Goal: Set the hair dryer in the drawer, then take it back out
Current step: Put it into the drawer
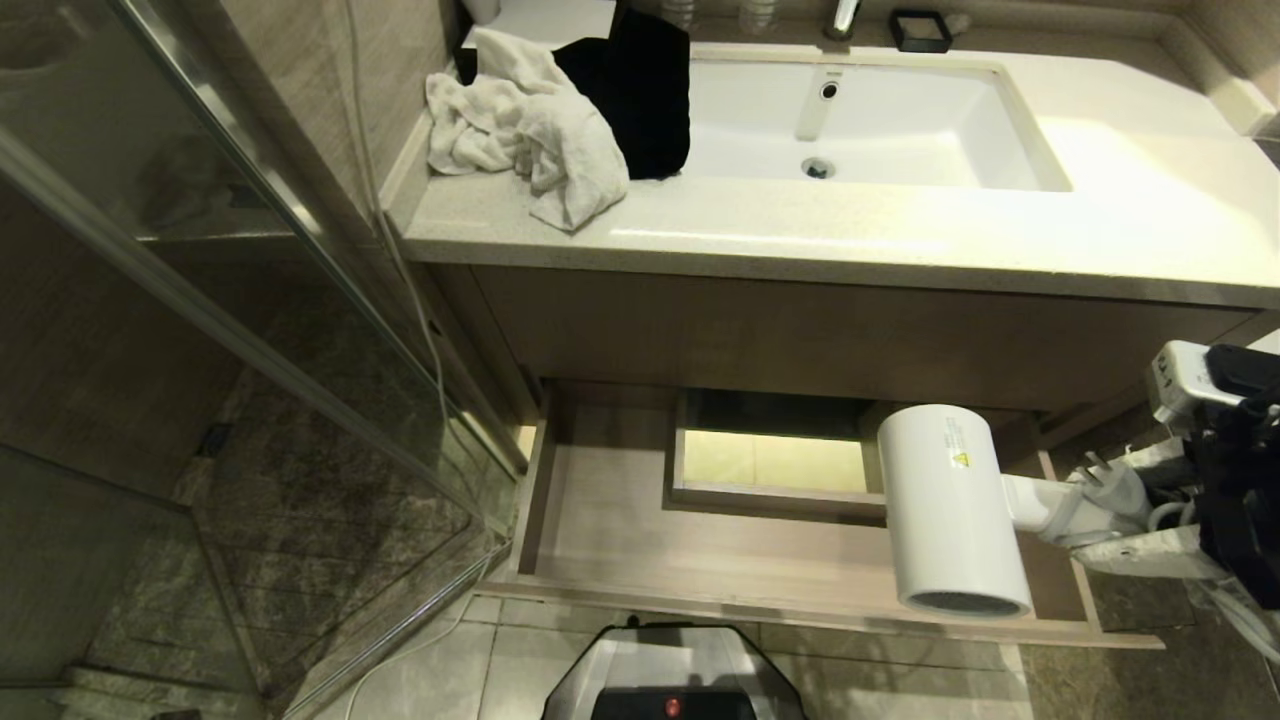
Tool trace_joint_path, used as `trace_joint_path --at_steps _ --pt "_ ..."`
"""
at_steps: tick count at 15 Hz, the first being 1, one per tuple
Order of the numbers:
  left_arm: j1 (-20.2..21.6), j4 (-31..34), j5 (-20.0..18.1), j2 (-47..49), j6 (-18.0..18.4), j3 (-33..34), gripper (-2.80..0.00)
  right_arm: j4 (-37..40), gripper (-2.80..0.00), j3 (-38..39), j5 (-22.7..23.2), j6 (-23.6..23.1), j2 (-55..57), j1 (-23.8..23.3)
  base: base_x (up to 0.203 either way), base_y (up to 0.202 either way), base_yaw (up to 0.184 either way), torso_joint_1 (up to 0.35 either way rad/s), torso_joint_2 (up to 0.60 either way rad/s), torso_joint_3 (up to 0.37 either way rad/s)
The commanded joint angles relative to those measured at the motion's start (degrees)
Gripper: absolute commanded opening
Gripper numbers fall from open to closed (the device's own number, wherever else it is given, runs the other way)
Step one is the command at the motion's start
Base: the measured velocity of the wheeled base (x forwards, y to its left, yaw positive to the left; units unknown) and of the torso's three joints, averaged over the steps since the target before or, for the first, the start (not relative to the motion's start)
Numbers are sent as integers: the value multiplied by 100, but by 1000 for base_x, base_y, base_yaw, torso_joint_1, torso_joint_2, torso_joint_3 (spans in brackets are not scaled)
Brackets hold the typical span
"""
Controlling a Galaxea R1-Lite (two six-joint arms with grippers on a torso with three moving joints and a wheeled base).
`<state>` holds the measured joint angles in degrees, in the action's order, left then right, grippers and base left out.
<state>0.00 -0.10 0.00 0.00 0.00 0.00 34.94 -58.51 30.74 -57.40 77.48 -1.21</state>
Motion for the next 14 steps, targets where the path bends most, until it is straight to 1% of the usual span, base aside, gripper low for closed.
trace_joint_path --at_steps 1,3,5,7,10,12,13,14 --pt "0 1 0 -8 0 1 -280 -202 -280 160 -165 356 -101 3 0 0 0 -171 325 125" --pt "0 1 0 0 0 8 -280 -240 -280 231 -351 518 -153 -1 0 0 0 -165 303 127" --pt "0 1 0 0 0 5 -280 -236 -280 262 -418 572 -171 -58 0 0 0 -171 311 142" --pt "0 1 0 0 0 8 -280 -242 -280 303 -437 797 -180 -98 0 0 0 -173 320 137" --pt "0 1 0 -9 0 0 -280 -242 -280 402 -745 959 -234 -161 0 0 0 -178 318 131" --pt "0 1 0 -9 0 8 -280 -243 -280 409 -759 974 -236 -161 0 0 0 -174 318 133" --pt "0 1 0 0 0 5 -280 -247 -280 469 -860 1283 -252 -166 0 0 0 -199 344 146" --pt "0 1 0 -9 0 0 -280 -242 -280 507 -903 1354 -260 -169 0 0 0 -189 338 149"
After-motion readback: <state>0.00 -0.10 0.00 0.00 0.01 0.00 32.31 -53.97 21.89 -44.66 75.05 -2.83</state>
